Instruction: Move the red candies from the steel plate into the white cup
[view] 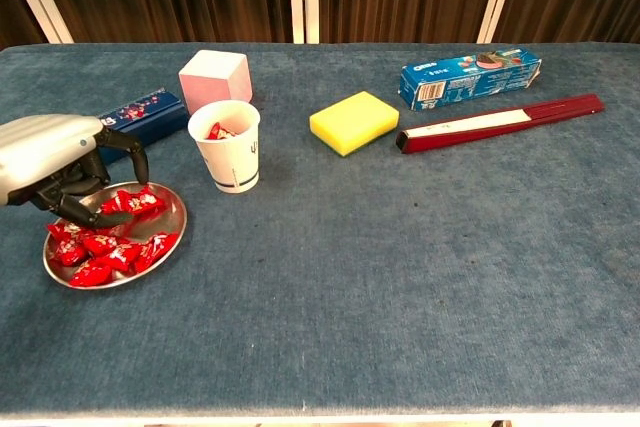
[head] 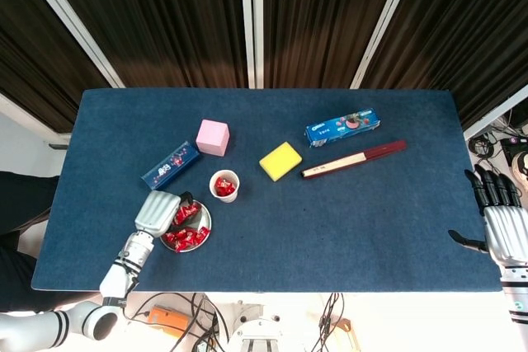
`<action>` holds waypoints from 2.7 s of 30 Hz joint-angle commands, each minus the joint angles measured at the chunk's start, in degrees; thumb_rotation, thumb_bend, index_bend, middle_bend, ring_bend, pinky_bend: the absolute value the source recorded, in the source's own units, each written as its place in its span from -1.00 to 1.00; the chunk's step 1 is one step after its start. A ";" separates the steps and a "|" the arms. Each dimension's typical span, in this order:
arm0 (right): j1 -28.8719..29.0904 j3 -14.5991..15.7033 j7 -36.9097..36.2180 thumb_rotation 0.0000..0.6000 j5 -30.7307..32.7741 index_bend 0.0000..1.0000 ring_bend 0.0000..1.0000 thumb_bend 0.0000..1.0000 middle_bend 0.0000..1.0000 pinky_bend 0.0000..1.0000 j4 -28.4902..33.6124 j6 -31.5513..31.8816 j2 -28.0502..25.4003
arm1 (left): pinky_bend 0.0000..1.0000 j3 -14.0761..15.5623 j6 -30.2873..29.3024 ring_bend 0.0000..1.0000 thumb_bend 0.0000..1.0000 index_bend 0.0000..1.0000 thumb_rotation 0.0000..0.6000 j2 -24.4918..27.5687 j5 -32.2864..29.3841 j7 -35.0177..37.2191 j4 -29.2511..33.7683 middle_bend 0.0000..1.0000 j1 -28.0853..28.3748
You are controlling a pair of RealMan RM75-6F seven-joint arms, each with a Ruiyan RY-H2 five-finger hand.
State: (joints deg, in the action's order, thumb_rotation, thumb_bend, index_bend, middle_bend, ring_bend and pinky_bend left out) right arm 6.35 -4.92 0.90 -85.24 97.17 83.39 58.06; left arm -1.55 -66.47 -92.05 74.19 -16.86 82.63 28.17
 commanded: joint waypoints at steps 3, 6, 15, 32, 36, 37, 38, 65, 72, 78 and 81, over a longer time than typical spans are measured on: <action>0.06 -0.01 0.06 1.00 0.13 -1.00 -1.00 -0.70 -0.98 -1.00 0.01 -0.15 -0.03 | 0.62 -0.49 0.25 0.73 -0.59 -0.12 1.00 -0.93 -0.42 -1.59 -1.01 0.94 -0.05; 0.09 -0.04 0.10 1.00 0.22 -1.00 -1.00 -0.70 -0.98 -1.00 0.00 -0.21 -0.03 | 0.62 -0.59 0.73 0.73 -0.59 -0.12 1.00 -1.09 -0.81 -2.19 -1.11 0.94 -0.11; 0.04 0.02 0.16 1.00 0.33 -1.00 -1.00 -0.70 -0.98 -1.00 0.05 -0.24 -0.07 | 0.62 -1.17 2.34 0.73 -0.53 -0.07 1.00 -2.30 -1.69 -2.54 -3.20 0.94 0.06; -0.27 0.14 -0.67 1.00 0.07 -1.00 -1.00 -0.70 -0.98 -1.00 -0.56 0.23 0.06 | 0.62 -4.89 -1.20 0.74 -0.18 0.20 0.99 4.66 3.25 6.43 6.40 0.94 -0.05; -0.38 0.18 -1.22 1.00 0.01 -1.00 -1.00 -0.70 -0.98 -1.00 -0.99 0.35 0.19 | 0.62 -7.69 -0.11 0.74 -0.18 0.20 0.95 6.22 3.17 5.66 9.28 0.94 2.23; -0.41 0.20 -1.33 1.00 0.03 -1.00 -1.00 -0.70 -0.98 -1.00 -1.11 0.35 0.21 | 0.62 -8.59 0.94 0.74 -0.18 0.20 0.94 6.16 2.43 4.69 9.57 0.94 3.29; -0.43 0.21 -1.45 1.00 0.05 -1.00 -1.00 -0.70 -0.98 -1.00 -1.21 0.35 0.24 | 0.62 -9.31 1.82 0.74 -0.18 0.20 0.93 5.97 1.70 4.15 9.75 0.94 4.13; -0.33 -0.15 -3.19 1.00 0.89 -1.00 -1.00 -0.70 -0.98 -1.00 -3.14 -0.36 0.54 | 0.62 -8.00 0.31 0.73 -0.56 -0.21 0.95 8.54 -3.68 1.54 13.00 0.94 5.21; 0.22 -0.22 -2.51 1.00 0.44 -1.00 -1.00 -0.70 -0.98 -1.00 -2.55 -0.76 0.68 | 0.62 -1.94 -5.18 0.73 -0.54 -0.17 0.98 12.33 2.39 4.21 12.09 0.94 -0.81; 0.51 -0.17 -1.66 1.00 0.15 -1.00 -1.00 -0.70 -0.98 -1.00 -1.93 -0.96 0.78 | 0.62 1.45 -2.85 0.73 -0.54 -0.14 1.00 11.26 4.21 3.23 7.76 0.94 -1.63; 0.52 -0.18 -1.25 1.00 0.23 -1.00 -1.00 -0.70 -0.98 -1.00 -1.56 -0.93 0.75 | 0.62 2.53 -0.93 0.72 -0.54 -0.14 1.00 9.92 5.19 0.70 4.78 0.94 -1.02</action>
State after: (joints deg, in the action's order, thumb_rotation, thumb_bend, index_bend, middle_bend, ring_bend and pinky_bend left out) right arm 6.88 -5.10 -0.40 -85.03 95.56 82.44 58.82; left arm 0.10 -68.74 -81.14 78.56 -14.48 89.14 26.82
